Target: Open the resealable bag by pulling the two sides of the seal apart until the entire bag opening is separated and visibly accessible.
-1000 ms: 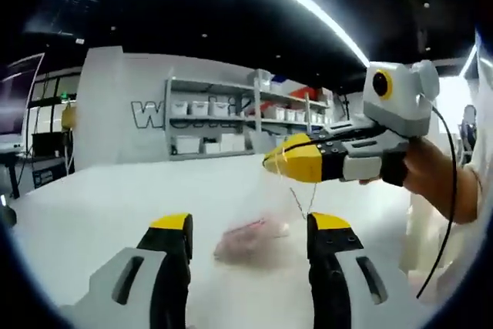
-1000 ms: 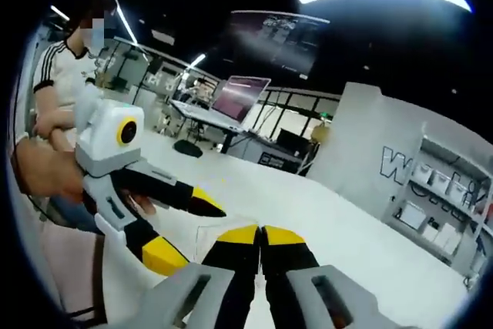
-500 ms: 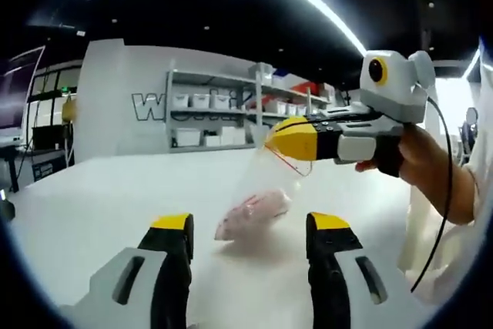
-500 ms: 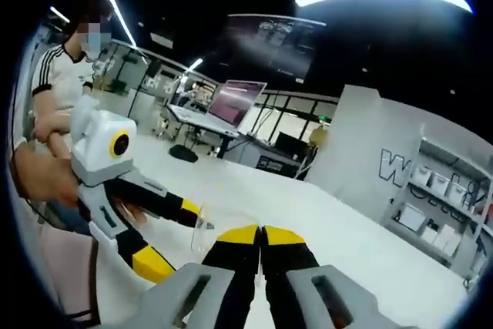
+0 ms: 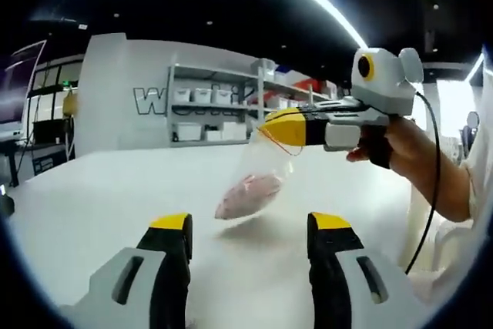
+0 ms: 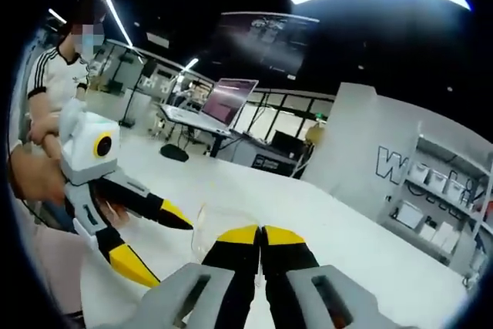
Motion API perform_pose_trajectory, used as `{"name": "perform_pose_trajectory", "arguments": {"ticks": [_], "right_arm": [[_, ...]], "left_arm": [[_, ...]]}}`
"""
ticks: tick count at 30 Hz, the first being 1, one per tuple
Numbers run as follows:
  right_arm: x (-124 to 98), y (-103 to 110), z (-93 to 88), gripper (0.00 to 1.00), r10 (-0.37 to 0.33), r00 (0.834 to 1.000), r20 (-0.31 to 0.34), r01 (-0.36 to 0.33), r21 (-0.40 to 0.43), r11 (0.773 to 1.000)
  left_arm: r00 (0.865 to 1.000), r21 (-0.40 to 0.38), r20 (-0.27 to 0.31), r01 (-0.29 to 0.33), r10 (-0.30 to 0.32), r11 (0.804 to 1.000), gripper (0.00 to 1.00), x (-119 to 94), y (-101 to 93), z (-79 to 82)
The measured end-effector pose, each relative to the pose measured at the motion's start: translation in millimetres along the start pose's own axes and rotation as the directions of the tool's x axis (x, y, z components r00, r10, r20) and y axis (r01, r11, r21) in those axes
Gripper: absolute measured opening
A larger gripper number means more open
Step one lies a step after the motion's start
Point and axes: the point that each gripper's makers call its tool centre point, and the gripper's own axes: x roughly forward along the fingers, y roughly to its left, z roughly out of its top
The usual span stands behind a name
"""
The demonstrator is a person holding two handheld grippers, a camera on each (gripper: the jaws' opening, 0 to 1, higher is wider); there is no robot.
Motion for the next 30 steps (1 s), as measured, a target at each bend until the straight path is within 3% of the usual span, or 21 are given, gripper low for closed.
{"name": "perform_pose_trajectory", "arguments": {"ticks": [13,30], "right_arm": [[17.2,-37.4,-6.6,0.00,-0.022,0.999,-0.023,0.022,0.012,1.000],[33.9,-62.2,-18.4,0.00,-0.042,0.997,-0.062,0.043,0.013,0.999]], "left_arm": [[1.000,-0.016,-0.002,-0.015,0.015,1.000,0.59,-0.3,4.6,-0.5],[1.000,-0.035,-0.009,-0.017,0.017,0.999,0.57,0.0,5.1,-1.4]]}}
